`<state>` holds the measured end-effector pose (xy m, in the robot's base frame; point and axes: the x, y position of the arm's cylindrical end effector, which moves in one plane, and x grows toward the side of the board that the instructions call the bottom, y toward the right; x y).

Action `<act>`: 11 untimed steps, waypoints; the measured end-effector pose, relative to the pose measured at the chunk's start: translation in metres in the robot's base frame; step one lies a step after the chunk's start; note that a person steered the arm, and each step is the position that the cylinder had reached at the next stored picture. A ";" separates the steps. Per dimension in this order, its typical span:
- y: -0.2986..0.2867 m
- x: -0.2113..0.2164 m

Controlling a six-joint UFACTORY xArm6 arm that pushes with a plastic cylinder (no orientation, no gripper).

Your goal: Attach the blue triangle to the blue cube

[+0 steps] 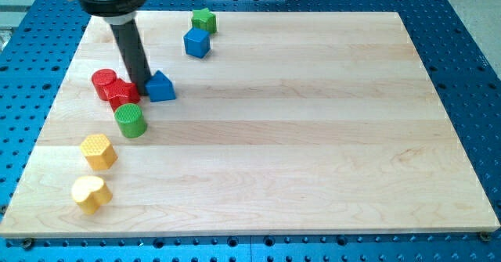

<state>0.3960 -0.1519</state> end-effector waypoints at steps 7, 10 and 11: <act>0.059 0.064; 0.068 -0.020; 0.063 -0.001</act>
